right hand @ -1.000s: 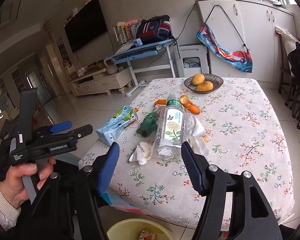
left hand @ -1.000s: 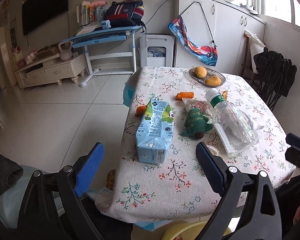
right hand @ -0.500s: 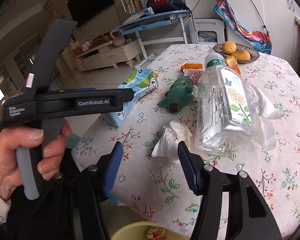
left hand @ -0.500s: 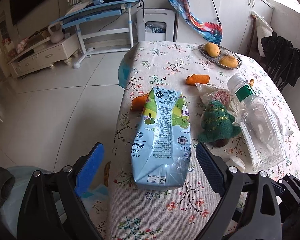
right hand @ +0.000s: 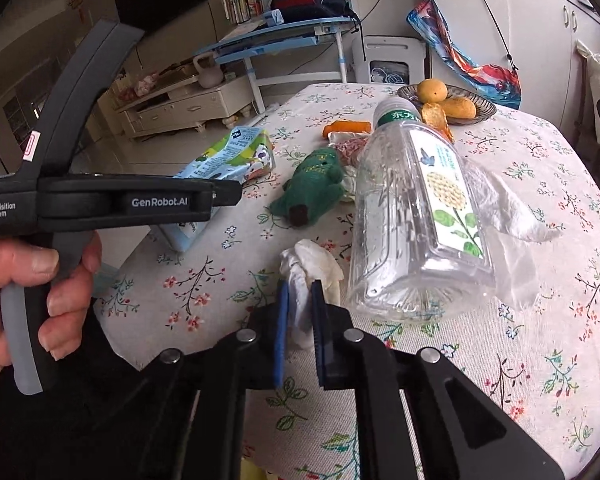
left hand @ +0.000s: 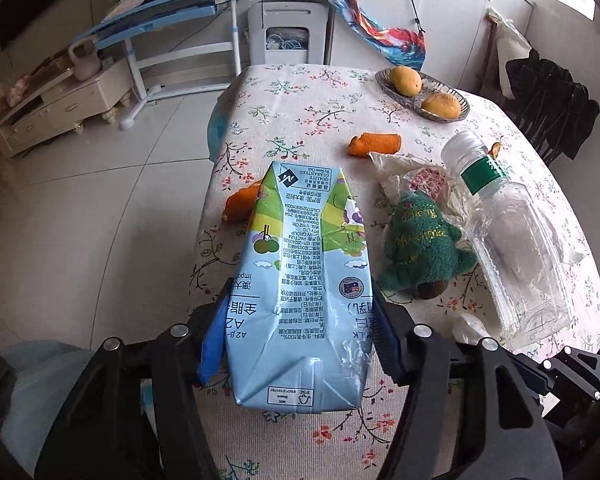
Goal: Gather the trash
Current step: 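Grasp the blue juice carton with the left tool while the right tool grasps a crumpled tissue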
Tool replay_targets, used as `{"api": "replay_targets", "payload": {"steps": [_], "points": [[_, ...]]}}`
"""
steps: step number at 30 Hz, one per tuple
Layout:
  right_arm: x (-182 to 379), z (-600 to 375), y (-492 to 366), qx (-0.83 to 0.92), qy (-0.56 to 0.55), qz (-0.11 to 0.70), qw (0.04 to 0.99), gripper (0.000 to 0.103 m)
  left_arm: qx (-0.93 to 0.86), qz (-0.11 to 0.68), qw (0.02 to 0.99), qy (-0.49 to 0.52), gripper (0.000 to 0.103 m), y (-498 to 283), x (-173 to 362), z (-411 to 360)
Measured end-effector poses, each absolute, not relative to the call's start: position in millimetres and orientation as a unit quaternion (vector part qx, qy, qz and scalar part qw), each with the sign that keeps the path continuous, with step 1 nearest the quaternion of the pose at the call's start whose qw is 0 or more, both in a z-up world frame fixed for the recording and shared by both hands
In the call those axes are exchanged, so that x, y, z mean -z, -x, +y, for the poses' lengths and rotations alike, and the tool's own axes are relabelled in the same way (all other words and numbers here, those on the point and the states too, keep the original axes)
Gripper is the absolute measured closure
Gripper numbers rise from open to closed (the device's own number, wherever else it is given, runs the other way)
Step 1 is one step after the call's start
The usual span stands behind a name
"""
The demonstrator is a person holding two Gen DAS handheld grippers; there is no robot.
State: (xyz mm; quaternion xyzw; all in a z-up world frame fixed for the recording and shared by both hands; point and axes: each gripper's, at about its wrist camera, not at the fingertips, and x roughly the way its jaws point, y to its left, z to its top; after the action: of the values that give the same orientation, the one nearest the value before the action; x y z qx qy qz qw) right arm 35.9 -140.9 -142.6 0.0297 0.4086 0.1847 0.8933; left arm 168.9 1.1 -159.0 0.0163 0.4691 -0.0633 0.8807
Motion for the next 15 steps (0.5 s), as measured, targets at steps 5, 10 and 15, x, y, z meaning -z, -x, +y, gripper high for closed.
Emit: {"api": "replay_targets", "payload": {"steps": [5,10,15], "points": [[134,-148,-25,-0.195,-0.048,0.405,0.892,0.091,0.063,0.454,0.889,-0.007,0.044,-155,151,5],[124,-152,-13,-0.206,-0.061,0.400,0.891,0.091,0.061,0.428,0.901,-0.017,0.044,-135,137,2],[113,-155,2,-0.226,-0.068,0.398,0.887,0.091,0.057,0.401,0.914,-0.017,0.044,-113,120,1]]}}
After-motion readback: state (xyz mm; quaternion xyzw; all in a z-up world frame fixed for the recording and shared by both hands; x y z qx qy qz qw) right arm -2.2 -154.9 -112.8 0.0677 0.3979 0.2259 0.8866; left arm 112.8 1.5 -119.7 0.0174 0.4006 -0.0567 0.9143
